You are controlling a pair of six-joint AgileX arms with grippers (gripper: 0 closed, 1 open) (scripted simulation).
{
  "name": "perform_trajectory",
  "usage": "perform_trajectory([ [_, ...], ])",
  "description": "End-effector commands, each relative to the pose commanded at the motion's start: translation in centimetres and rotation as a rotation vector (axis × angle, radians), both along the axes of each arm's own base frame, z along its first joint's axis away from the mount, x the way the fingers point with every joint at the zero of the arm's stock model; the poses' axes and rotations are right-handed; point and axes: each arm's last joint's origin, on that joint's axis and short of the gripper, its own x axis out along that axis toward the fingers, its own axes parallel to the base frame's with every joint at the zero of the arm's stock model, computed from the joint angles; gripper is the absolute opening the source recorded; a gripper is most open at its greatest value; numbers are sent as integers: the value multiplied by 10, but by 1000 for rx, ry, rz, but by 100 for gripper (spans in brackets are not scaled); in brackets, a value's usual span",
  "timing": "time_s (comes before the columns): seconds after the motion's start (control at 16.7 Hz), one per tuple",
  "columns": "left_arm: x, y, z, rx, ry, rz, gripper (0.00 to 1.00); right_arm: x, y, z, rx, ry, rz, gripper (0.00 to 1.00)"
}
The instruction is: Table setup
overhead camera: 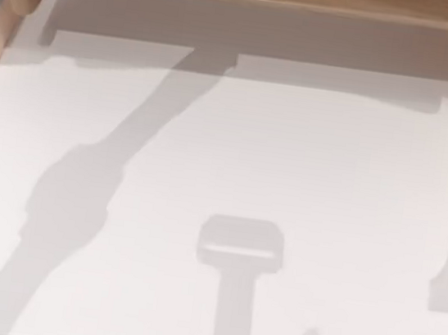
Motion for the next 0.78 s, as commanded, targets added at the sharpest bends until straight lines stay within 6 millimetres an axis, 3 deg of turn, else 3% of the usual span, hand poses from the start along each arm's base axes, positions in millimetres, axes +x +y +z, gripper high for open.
perform_trajectory([
  [0.24,-2,-2,1,0,-2,-4,0,0,0,0,0,0,0,100],
  [0.66,-39,0,15,2,1,-3,0,0,0,0,0,0,0,100],
  [0.78,-41,0,15,1,-1,-3,0,0,0,0,0,0,0,100],
])
